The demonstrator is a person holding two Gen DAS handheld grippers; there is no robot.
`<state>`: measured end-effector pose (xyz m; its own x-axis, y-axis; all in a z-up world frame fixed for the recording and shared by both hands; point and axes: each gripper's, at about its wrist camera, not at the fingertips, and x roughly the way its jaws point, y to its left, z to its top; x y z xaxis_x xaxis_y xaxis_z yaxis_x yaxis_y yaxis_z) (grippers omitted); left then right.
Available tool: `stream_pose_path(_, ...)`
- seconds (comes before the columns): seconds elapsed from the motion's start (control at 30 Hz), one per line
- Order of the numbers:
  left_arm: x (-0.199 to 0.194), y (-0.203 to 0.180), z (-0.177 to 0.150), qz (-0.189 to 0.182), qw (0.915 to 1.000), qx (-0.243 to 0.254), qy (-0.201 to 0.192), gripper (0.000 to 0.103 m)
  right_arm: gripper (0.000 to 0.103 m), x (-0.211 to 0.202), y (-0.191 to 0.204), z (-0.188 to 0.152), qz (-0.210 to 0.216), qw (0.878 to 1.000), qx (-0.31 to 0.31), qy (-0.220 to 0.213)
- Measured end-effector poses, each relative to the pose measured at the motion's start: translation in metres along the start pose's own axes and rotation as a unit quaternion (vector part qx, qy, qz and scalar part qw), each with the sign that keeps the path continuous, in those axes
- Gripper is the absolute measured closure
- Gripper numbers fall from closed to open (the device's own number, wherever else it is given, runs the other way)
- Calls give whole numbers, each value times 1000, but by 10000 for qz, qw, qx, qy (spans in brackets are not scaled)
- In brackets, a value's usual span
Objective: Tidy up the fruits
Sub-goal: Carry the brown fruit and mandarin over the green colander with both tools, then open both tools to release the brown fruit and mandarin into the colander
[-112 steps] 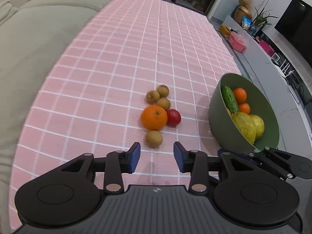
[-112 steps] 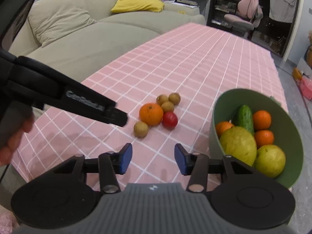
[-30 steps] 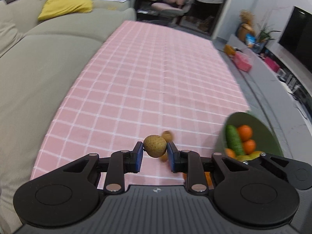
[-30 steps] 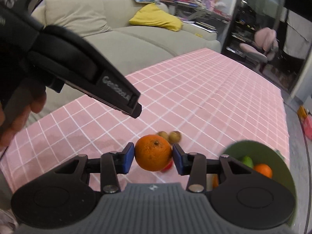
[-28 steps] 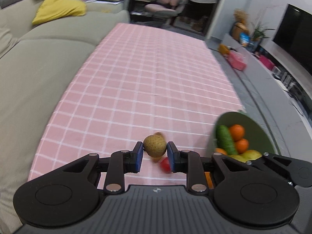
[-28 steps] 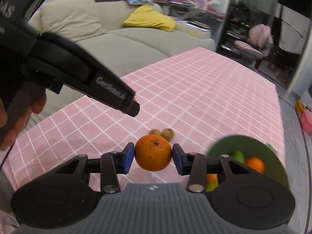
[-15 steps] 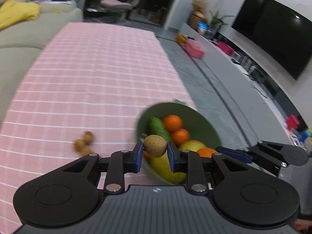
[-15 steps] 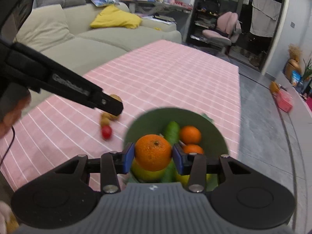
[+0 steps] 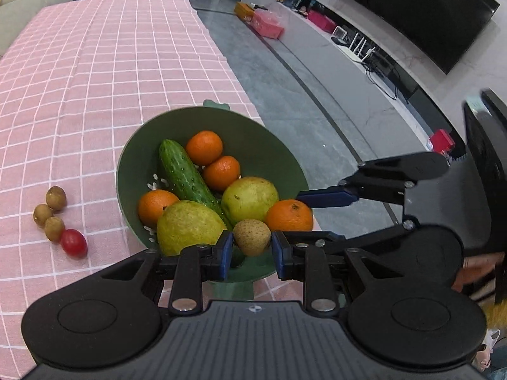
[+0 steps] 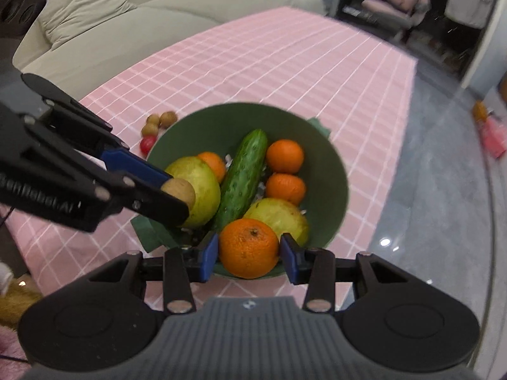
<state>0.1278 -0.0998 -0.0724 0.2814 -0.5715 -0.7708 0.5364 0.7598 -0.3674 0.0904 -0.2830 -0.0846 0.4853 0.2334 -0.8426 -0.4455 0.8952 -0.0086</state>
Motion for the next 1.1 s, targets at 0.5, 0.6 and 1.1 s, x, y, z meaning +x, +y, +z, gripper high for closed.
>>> stream_pose_path(0.5, 7, 7, 9, 140, 9998, -89, 50, 74, 62, 43, -4, 13, 418, 9963, 7, 746)
stream_pose_path(0.6, 9, 7, 12, 158, 9998, -96, 37, 73, 62, 38, -5, 11, 411, 9968, 71, 684)
stream_pose_path(1.1, 46, 0, 41, 527, 9984, 180, 110, 73, 55, 16, -22, 12, -344, 9985, 425, -100)
